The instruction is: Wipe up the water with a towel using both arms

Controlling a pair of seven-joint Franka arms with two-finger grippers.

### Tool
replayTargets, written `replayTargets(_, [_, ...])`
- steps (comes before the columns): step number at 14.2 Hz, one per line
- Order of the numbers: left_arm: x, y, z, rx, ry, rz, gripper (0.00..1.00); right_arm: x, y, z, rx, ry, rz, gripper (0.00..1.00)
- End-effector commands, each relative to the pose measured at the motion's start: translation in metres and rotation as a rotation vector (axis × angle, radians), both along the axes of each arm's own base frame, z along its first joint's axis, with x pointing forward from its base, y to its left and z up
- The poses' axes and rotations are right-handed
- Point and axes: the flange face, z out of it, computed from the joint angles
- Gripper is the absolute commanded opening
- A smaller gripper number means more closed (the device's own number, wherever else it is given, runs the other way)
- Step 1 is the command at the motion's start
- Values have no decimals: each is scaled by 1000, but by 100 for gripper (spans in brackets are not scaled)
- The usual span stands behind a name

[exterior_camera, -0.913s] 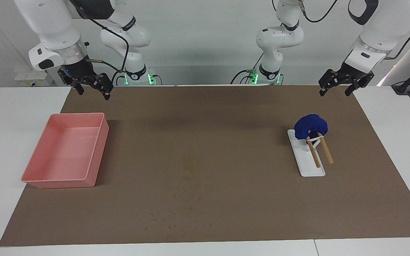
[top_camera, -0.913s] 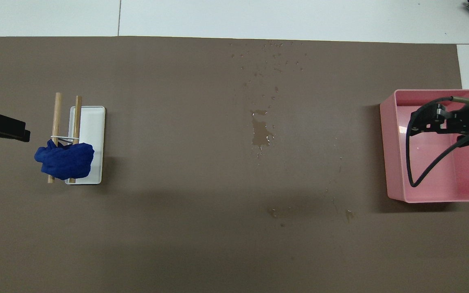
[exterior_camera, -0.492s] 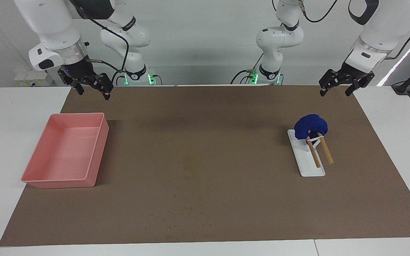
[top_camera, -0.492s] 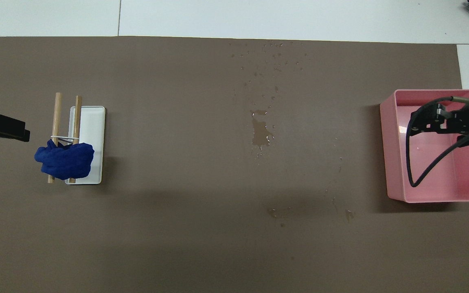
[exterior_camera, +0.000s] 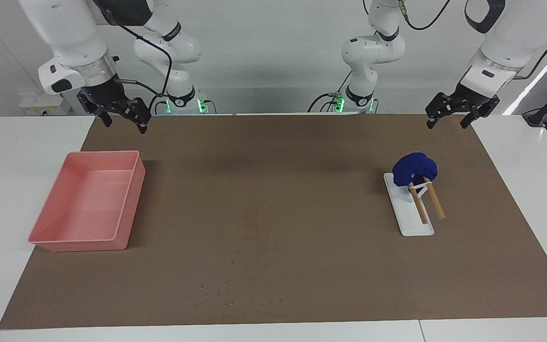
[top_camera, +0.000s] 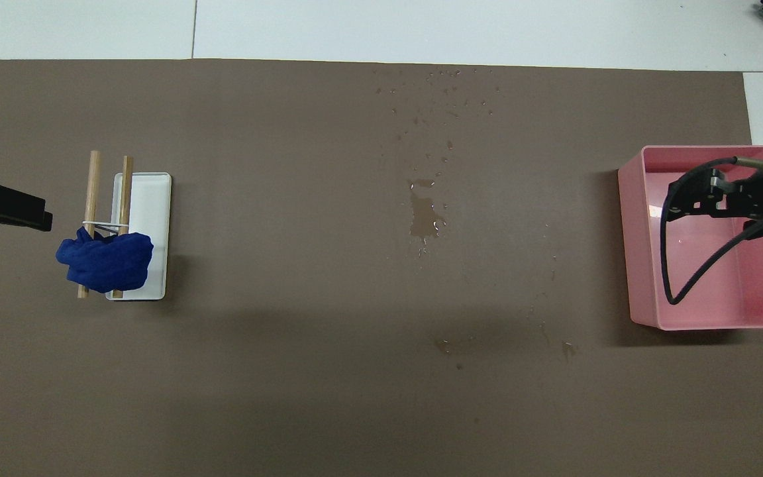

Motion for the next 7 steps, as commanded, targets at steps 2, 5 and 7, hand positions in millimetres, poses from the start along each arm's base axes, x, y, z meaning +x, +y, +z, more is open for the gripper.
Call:
replayTargets(2, [-10, 5, 0, -2, 6, 189, 100, -1, -3, -1, 4, -5, 6, 100])
replayTargets(5, [-15, 8, -7, 9, 15, 293, 100, -1, -3, -1, 5, -5, 6, 100])
replayTargets(7, [-18, 22, -16, 13, -2, 455, 100, -1, -3, -1, 5, -5, 6, 100])
